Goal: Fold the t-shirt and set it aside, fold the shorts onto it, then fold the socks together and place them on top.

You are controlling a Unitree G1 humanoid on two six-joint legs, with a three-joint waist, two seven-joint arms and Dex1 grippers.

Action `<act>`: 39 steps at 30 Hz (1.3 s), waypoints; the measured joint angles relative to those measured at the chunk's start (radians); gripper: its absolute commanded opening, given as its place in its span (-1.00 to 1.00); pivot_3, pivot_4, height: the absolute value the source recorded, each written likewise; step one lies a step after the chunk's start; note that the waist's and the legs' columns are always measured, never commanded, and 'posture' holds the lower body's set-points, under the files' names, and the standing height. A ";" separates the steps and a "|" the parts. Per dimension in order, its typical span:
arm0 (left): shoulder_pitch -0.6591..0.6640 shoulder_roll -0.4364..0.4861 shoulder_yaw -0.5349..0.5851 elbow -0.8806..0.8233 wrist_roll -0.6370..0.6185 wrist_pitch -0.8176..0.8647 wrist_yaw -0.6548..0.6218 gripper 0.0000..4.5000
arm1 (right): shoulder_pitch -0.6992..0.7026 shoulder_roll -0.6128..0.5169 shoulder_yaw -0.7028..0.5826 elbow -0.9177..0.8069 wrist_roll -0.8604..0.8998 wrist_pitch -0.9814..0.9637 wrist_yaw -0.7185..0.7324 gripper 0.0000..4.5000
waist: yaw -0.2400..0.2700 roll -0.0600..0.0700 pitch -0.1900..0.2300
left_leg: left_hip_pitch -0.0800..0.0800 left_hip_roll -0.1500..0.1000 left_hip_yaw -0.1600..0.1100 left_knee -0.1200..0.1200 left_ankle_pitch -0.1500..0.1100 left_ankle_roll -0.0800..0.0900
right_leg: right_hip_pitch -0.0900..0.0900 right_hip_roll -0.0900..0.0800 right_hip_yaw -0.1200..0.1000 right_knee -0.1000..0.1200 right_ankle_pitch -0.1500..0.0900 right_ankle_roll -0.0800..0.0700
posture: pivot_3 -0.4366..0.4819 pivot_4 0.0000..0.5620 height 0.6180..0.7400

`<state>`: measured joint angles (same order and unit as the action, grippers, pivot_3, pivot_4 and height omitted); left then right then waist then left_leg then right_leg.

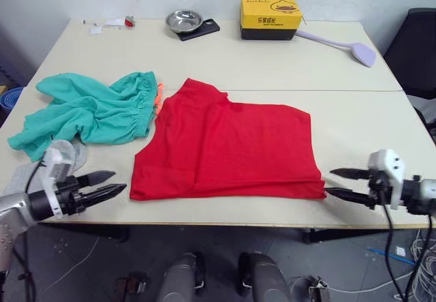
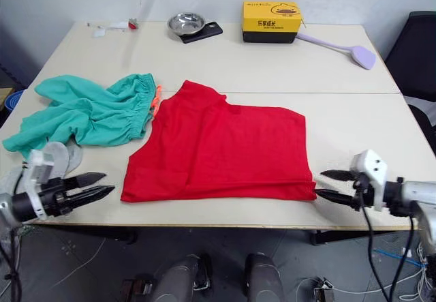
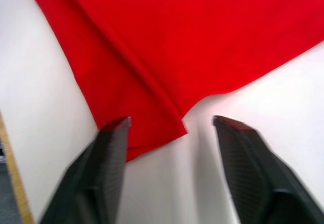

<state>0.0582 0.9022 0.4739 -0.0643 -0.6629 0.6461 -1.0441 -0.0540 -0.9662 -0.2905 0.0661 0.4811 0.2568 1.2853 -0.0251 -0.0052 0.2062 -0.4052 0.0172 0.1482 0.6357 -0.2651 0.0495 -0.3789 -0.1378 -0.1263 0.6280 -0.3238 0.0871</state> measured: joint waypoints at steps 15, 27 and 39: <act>-0.122 -0.106 -0.291 -0.206 0.096 -0.243 -0.062 0.97 | 0.018 0.153 0.133 -0.361 0.066 -0.019 -0.031 0.22 | -0.001 -0.001 -0.001 | 0.000 -0.001 0.001 -0.005 0.002 -0.002 | 0.000 0.002 0.000 -0.002 0.000 0.000 | -0.05 -0.47 1.00; -0.167 -0.263 -0.472 -0.164 0.261 -0.410 0.014 -0.63 | -0.175 0.362 0.498 -0.297 -0.261 -0.143 -0.198 -1.00 | 0.003 -0.003 -0.001 | 0.000 -0.001 0.000 -0.004 0.006 -0.003 | -0.001 0.002 0.000 0.000 0.002 0.001 | -0.05 -0.47 1.00; -0.162 -0.293 -0.450 0.006 0.401 -0.540 0.162 -0.99 | -0.285 0.408 0.544 -0.096 -0.391 -0.191 -0.304 -1.00 | -0.001 -0.003 -0.001 | 0.000 -0.001 0.000 -0.004 0.007 -0.002 | 0.000 0.002 -0.002 0.001 0.002 0.001 | -0.05 -0.47 1.00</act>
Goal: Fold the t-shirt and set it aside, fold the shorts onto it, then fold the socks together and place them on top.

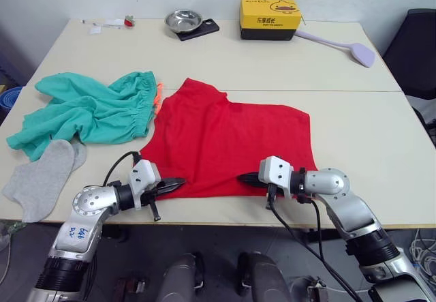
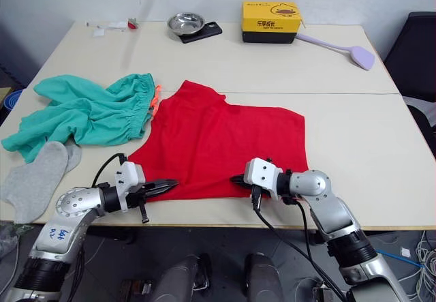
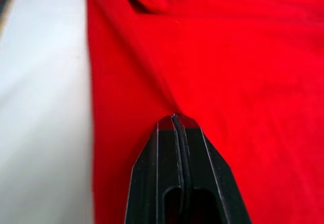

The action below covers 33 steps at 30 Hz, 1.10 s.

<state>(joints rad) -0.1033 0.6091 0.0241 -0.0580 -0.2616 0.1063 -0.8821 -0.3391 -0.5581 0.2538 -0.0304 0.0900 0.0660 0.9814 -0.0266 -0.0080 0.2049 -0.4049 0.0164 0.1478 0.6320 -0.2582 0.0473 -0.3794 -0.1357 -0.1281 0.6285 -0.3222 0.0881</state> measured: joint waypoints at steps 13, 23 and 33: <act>0.093 0.011 0.127 0.036 0.002 -0.098 0.085 -0.99 | 0.161 -0.150 -0.290 0.176 0.083 -0.192 -0.014 -1.00 | -0.001 -0.001 0.000 | 0.001 0.000 0.000 0.000 0.000 0.001 | 0.002 0.000 -0.001 -0.001 0.001 0.001 | -0.05 -0.47 1.00; 0.130 0.065 0.157 -0.145 -0.158 0.013 -0.034 -0.99 | 0.236 -0.125 -0.326 -0.022 0.255 -0.245 0.070 -1.00 | 0.002 -0.001 -0.001 | 0.001 0.001 -0.001 -0.001 0.000 0.000 | 0.002 0.000 -0.001 -0.001 0.001 0.001 | -0.05 -0.47 1.00; 0.186 0.078 0.084 -0.121 -0.026 0.009 0.016 -0.99 | 0.291 -0.134 -0.272 0.125 0.102 -0.350 0.007 -1.00 | 0.003 -0.002 -0.001 | 0.001 0.000 0.000 -0.001 0.000 0.001 | 0.002 -0.001 0.000 -0.002 0.001 0.002 | -0.05 -0.47 1.00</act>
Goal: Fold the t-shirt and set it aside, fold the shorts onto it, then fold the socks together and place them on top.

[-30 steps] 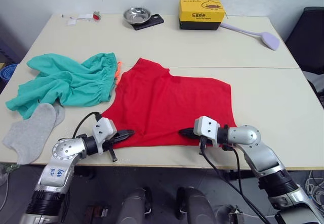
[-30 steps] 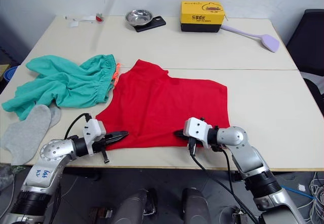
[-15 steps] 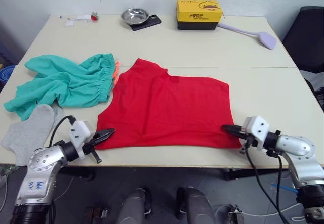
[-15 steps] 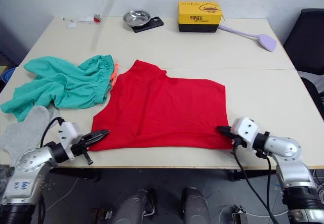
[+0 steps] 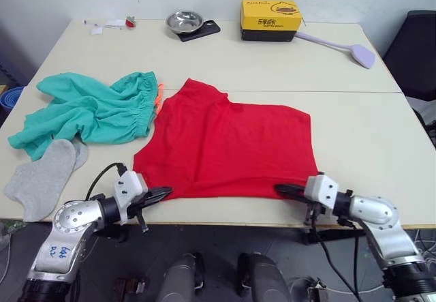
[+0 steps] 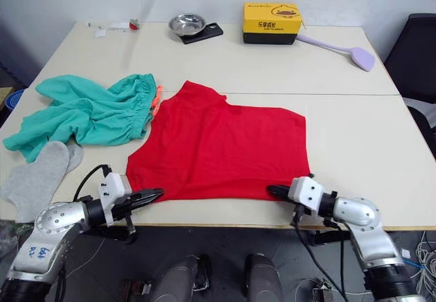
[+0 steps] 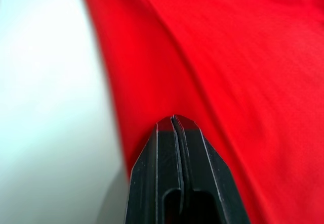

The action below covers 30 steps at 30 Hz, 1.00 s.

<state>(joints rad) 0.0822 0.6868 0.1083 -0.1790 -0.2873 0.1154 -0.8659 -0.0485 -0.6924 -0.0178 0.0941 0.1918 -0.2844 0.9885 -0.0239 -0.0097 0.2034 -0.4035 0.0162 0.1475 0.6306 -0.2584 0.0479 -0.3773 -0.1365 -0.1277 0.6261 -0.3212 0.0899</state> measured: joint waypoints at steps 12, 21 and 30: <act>0.083 0.024 0.167 0.089 -0.119 -0.063 -0.066 -0.99 | 0.135 -0.136 -0.225 0.157 0.183 -0.079 0.168 -1.00 | -0.002 0.001 0.000 | 0.001 0.001 0.000 0.000 -0.004 0.007 | 0.000 0.000 0.001 0.000 0.000 -0.001 | -0.05 -0.47 1.00; -0.123 0.018 0.021 -0.057 -0.158 0.060 -0.089 -0.99 | 0.002 -0.054 -0.044 -0.104 0.212 0.086 0.195 -1.00 | 0.000 0.002 0.000 | 0.000 0.000 0.000 -0.001 0.000 0.000 | 0.000 0.000 0.000 -0.001 0.000 -0.001 | -0.05 -0.47 1.00; -0.225 -0.083 -0.161 0.070 -0.017 -0.046 -0.109 -0.99 | -0.142 0.097 0.138 -0.084 0.026 0.134 0.076 -1.00 | 0.001 0.001 0.000 | -0.001 0.000 0.000 0.001 0.000 0.000 | -0.001 0.000 -0.001 0.001 0.000 -0.001 | -0.05 -0.47 1.00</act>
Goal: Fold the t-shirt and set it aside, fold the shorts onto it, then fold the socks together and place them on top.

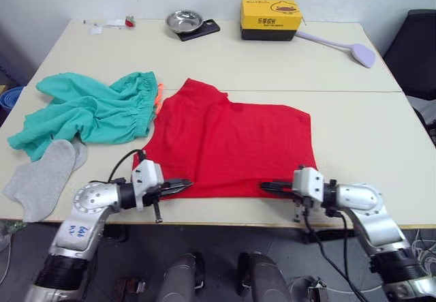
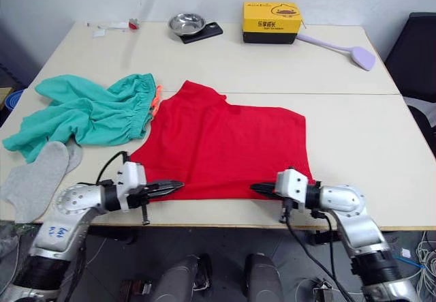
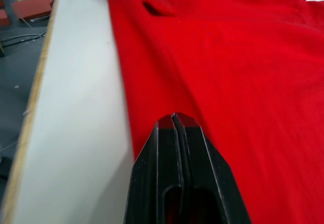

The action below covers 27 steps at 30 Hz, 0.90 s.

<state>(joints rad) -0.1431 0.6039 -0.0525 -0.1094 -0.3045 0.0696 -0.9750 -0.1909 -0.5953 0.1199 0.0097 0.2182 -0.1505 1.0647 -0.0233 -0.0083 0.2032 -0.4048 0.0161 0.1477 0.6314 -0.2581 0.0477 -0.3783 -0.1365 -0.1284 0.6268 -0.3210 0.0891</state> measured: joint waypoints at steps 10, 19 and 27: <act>-0.034 -0.038 0.033 0.178 0.101 -0.105 0.142 -0.99 | 0.005 -0.038 -0.095 0.121 -0.026 0.009 -0.077 -1.00 | 0.003 0.000 0.000 | 0.001 0.000 -0.001 0.001 0.000 0.001 | 0.002 0.000 0.000 0.001 0.000 0.000 | -0.05 -0.47 1.00; 0.110 0.059 0.216 0.062 -0.102 -0.044 0.031 -0.73 | 0.180 -0.141 -0.268 -0.019 0.241 0.099 0.085 -0.74 | -0.007 0.000 0.000 | 0.000 0.001 -0.001 -0.001 0.001 0.004 | 0.001 0.000 -0.001 -0.002 0.000 0.000 | -0.05 -0.47 1.00; 0.317 0.242 0.363 0.007 -0.062 -0.180 -0.132 0.41 | 0.301 -0.257 -0.357 -0.075 0.220 0.055 0.199 0.50 | 0.005 0.001 0.000 | 0.001 0.001 0.000 -0.002 -0.004 0.007 | 0.001 0.000 0.000 -0.005 0.001 0.000 | -0.05 -0.47 1.00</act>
<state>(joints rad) 0.1739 0.8463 0.3105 -0.1028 -0.3665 -0.1108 -1.1071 0.1099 -0.8519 -0.2371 -0.0648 0.4386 -0.0960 1.2638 -0.0184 -0.0074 0.2032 -0.4035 0.0169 0.1472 0.6289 -0.2626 0.0546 -0.3772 -0.1365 -0.1280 0.6216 -0.3203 0.0887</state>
